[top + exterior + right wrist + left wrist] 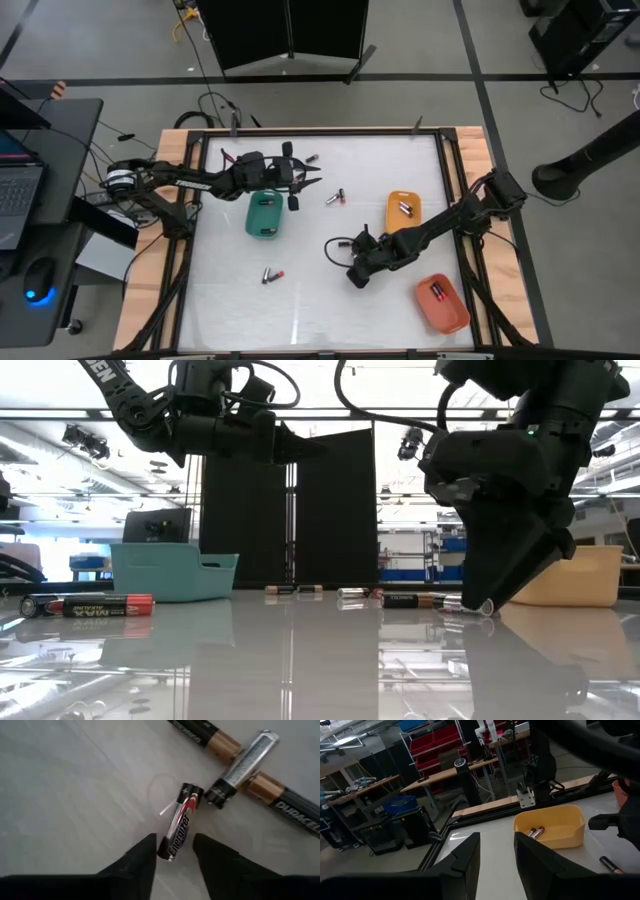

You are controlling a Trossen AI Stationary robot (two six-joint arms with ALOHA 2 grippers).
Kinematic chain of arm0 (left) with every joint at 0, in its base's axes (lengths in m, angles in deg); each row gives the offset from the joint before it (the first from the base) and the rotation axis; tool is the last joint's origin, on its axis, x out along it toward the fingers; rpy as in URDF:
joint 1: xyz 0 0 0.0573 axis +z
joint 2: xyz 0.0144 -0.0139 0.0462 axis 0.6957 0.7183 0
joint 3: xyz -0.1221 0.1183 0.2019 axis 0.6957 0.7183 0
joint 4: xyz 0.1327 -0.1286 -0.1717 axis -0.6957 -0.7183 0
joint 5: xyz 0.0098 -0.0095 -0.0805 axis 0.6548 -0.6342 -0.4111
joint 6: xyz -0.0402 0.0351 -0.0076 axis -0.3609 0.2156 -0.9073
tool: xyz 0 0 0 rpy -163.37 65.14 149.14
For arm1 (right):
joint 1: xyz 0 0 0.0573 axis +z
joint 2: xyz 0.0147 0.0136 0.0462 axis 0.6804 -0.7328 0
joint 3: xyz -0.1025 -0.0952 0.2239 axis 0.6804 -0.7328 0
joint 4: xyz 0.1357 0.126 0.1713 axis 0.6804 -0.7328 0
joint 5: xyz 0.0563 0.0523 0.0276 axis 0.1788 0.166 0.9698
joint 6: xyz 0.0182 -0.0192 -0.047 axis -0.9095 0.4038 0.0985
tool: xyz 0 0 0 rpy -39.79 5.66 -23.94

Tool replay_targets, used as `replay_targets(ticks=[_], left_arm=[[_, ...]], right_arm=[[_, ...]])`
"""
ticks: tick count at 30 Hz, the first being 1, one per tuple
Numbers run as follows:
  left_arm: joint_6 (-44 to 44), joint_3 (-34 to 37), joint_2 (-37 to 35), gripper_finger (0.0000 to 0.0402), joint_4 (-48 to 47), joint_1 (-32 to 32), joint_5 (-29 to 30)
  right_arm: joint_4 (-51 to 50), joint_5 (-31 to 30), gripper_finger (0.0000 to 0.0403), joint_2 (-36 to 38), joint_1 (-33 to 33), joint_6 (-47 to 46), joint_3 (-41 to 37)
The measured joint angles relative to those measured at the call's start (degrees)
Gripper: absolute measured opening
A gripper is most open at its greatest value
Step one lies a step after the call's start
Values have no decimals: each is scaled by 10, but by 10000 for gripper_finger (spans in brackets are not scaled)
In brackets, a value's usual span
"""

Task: Sort batteries
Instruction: Put the silver battery into the yellow bin

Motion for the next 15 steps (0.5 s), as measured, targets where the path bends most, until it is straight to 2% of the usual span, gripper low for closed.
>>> replay_targets(ticks=[7, 15], left_arm=[[0, 0, 0, 126, -3, 0, 0], [0, 0, 0, 126, 0, 0, -1]], right_arm=[[-10, -3, 67, -5, 0, 22, 0], [-37, 43, 63, 1, -2, 98, 25]])
